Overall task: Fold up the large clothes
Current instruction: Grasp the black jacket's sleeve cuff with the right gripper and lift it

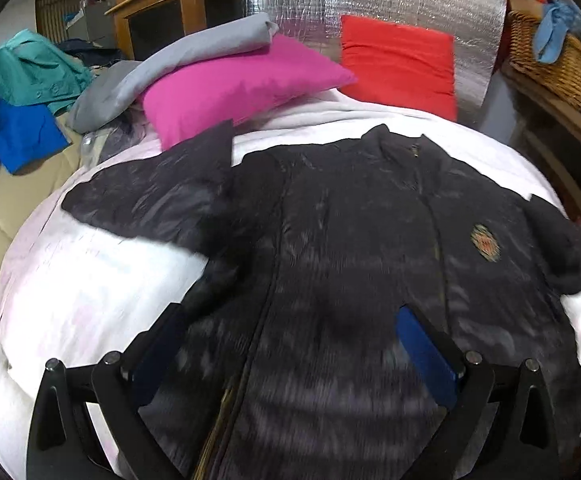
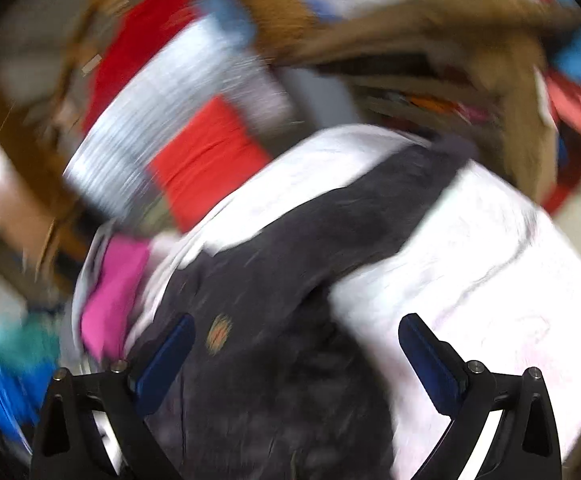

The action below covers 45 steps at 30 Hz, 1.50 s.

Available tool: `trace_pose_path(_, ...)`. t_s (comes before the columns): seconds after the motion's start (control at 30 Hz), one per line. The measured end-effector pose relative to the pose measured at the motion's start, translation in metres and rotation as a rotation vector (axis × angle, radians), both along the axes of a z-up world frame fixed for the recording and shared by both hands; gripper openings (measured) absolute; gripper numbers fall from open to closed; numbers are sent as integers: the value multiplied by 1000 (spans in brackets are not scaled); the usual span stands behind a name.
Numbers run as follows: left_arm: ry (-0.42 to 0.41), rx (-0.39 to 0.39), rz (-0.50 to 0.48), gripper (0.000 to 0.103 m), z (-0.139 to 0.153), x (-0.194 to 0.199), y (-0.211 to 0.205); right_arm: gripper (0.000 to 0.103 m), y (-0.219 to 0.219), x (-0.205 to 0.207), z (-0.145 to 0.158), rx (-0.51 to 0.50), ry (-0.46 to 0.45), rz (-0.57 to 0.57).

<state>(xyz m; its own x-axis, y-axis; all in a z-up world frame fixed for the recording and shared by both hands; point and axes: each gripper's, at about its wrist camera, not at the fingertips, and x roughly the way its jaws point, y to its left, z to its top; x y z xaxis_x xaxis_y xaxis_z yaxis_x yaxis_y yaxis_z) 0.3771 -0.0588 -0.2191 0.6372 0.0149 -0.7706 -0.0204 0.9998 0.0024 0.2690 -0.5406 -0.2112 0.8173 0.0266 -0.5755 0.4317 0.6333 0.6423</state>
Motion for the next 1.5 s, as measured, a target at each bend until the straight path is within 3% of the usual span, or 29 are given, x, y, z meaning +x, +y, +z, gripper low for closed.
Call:
trace_pose_path(0.07,-6,15,-1,103,-10,19,-8,103,-43,18,-22,141,-42,-62)
trace_pose_path(0.3,-27,57,-51,103,-36,45,-20,103,-120,63,-99,400,-65,-206)
trace_pose_path(0.4,-61,92,-59,103,-38,46,-23,102,-140,76,-108,412,-104,-253)
trace_pose_path(0.5,-73,112,-61,103,-38,48,-22,98,-151,98,-101,319,-85,-254)
trace_pose_path(0.57,-72,114,-57,103,-40,50,-22,82,-154,114,-103,267,-31,-259)
trace_pose_path(0.63,-66,114,-56,103,-42,52,-22,50,-151,125,-101,168,29,-268)
trace_pose_path(0.67,-63,117,-56,103,-44,53,-23,42,-151,131,-104,162,47,-259)
trace_pose_path(0.77,-63,124,-53,103,-46,55,-24,20,-149,129,-100,197,-24,-270)
trace_pose_path(0.8,-66,126,-51,103,-46,55,-25,15,-145,127,-96,183,-37,-266)
trace_pose_path(1.0,-115,140,-31,103,-33,52,-23,14,-93,127,-28,30,-157,-169)
trace_pose_path(1.1,-144,140,-14,103,-22,50,-16,14,-44,125,14,-8,-247,-67)
trace_pose_path(1.23,-176,121,-1,103,-10,47,-5,14,31,115,46,-18,-316,80)
trace_pose_path(1.4,-153,73,32,103,-5,49,17,14,118,121,39,67,-317,280)
trace_pose_path(1.5,-154,41,61,103,-1,48,32,14,161,135,13,129,-245,389)
